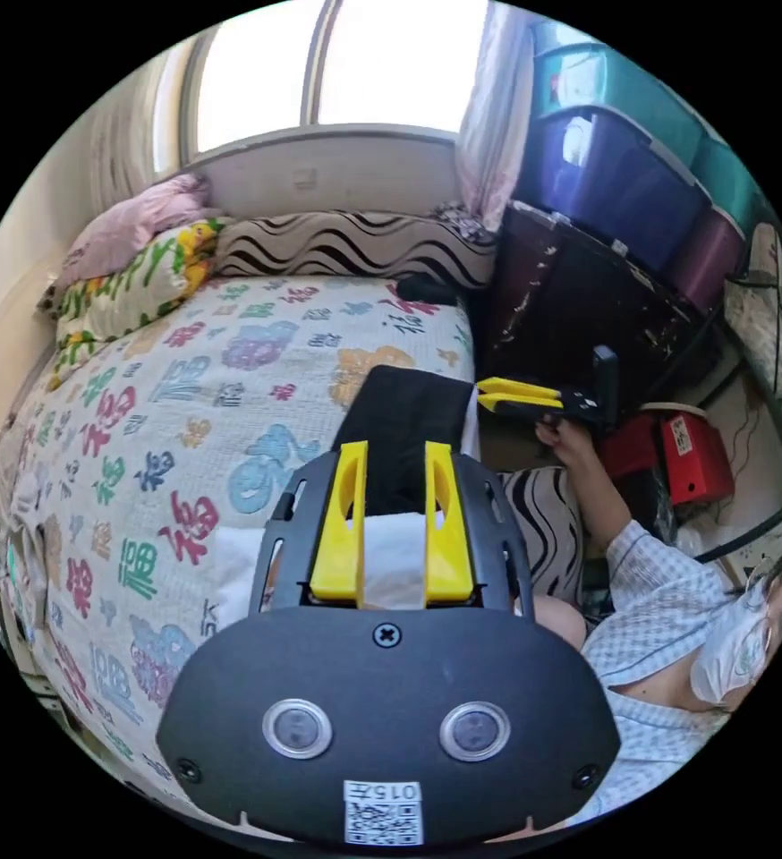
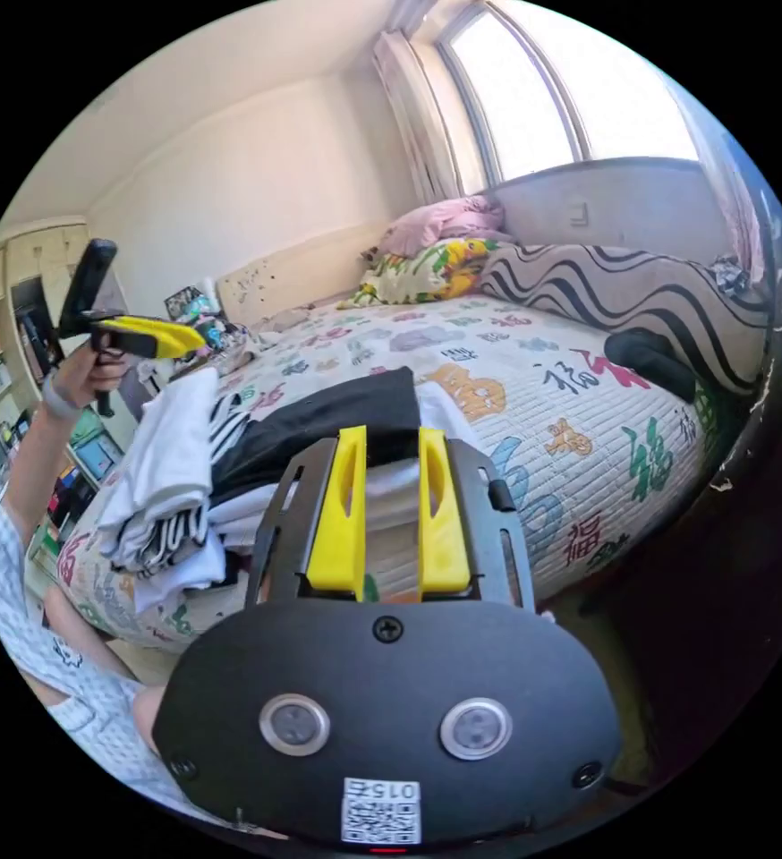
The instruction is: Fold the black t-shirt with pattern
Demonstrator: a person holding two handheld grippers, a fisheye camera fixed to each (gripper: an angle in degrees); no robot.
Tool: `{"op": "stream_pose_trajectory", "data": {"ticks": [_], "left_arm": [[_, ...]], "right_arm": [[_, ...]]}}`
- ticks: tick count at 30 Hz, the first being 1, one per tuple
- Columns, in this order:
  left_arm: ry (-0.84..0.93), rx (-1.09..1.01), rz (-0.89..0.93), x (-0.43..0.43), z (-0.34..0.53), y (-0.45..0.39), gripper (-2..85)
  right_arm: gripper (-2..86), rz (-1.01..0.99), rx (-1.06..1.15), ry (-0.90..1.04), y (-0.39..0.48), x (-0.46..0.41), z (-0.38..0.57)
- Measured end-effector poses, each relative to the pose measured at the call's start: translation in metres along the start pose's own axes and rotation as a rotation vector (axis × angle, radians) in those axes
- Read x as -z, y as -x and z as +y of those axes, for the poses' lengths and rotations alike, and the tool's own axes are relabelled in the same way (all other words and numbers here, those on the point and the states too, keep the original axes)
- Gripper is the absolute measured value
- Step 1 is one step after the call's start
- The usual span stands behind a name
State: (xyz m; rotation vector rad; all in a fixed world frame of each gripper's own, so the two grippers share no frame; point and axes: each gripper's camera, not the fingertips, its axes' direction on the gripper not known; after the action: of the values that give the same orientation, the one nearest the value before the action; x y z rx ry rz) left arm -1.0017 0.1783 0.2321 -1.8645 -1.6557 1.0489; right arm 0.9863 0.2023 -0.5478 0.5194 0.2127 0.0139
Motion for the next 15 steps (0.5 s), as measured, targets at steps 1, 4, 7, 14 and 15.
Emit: {"op": "stream_pose_trajectory", "data": {"ticks": [1, 4, 7, 14, 15], "left_arm": [[0.063, -0.040, 0.039, -0.032, -0.016, -0.021, 10.0], [0.206, -0.123, 0.006, -0.109, -0.041, -0.069, 10.2], [0.344, -0.159, -0.075, -0.164, -0.052, -0.096, 9.3], [0.232, -0.139, -0.085, -0.114, -0.038, -0.103, 2.3], [0.207, -0.142, -0.099, -0.104, -0.035, -0.105, 2.0]], "right_arm": [[8.3, -0.001, -0.023, 0.030, -0.002, -0.012, -0.003], [7.1, -0.040, -0.037, 0.071, 0.002, -0.028, -0.001], [0.9, -0.096, -0.007, 0.011, 0.016, -0.019, 0.011], [-0.8, -0.373, 0.028, -0.224, 0.071, 0.028, 0.042], [-0.7, -0.375, 0.041, -0.245, 0.078, 0.033, 0.044]]}}
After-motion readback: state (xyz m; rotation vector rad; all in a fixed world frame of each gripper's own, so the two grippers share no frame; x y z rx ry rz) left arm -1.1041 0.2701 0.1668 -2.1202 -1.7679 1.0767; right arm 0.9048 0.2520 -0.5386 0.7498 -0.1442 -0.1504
